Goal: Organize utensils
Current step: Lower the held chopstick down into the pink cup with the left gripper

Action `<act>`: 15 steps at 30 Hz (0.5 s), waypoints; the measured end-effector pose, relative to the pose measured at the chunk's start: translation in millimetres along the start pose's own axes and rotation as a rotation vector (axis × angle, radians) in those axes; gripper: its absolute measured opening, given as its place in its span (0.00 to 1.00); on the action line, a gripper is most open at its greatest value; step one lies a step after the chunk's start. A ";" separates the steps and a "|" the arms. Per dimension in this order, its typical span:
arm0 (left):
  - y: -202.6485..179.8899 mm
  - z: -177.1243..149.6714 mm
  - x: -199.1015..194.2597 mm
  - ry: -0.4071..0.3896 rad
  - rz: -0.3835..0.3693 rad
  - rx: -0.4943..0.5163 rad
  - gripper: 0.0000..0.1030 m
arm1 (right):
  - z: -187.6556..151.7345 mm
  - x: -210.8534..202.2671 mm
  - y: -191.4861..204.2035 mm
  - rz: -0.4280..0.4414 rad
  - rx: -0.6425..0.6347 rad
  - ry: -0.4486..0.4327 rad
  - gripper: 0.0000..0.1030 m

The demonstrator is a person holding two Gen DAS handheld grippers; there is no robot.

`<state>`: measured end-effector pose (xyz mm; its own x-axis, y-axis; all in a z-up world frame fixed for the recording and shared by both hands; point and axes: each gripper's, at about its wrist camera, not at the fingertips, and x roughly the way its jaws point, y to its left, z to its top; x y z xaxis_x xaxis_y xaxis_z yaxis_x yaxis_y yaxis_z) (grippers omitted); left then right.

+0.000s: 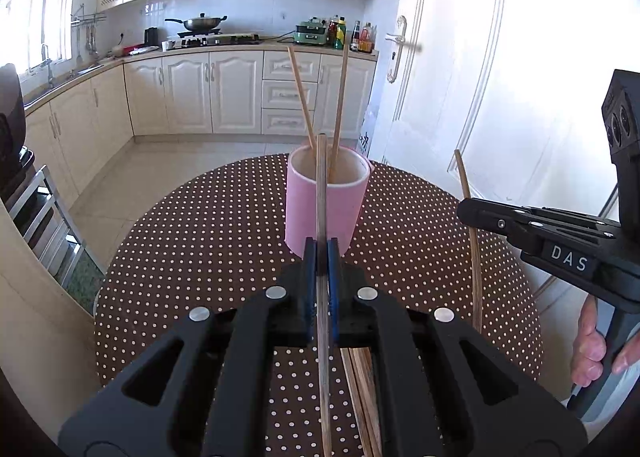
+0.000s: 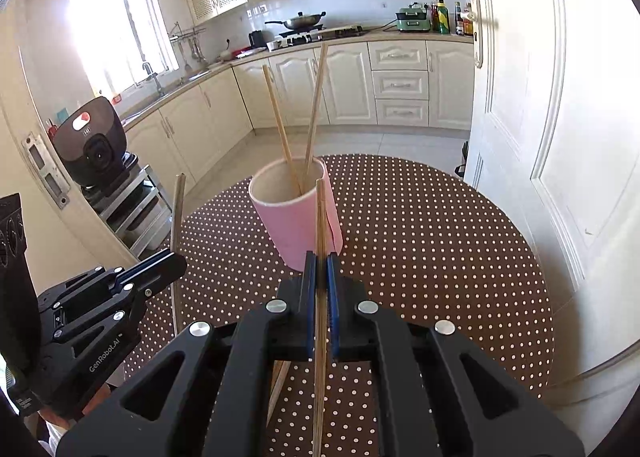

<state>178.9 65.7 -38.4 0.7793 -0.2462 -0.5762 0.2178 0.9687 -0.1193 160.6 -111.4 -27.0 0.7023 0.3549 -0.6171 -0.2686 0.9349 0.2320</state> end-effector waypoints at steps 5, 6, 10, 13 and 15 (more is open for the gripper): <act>0.5 4.7 -3.2 -0.022 0.004 -0.001 0.06 | 6.7 -4.5 0.4 -0.001 -0.001 -0.022 0.04; 0.9 5.6 -4.3 -0.027 0.005 -0.001 0.06 | 8.0 -5.4 -0.4 -0.002 0.000 -0.027 0.04; 0.8 11.8 -8.1 -0.047 0.005 -0.005 0.06 | 13.2 -9.9 -1.1 -0.001 0.001 -0.048 0.04; 0.9 15.9 -12.2 -0.062 0.011 -0.006 0.06 | 17.0 -12.8 -2.0 -0.002 0.003 -0.061 0.04; 0.9 19.2 -13.6 -0.070 0.009 -0.008 0.06 | 19.5 -14.4 -1.0 -0.002 0.005 -0.070 0.04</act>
<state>179.7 69.3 -15.2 0.8204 -0.2388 -0.5196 0.2060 0.9710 -0.1209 163.6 -117.4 -3.7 0.7474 0.3519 -0.5636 -0.2639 0.9357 0.2343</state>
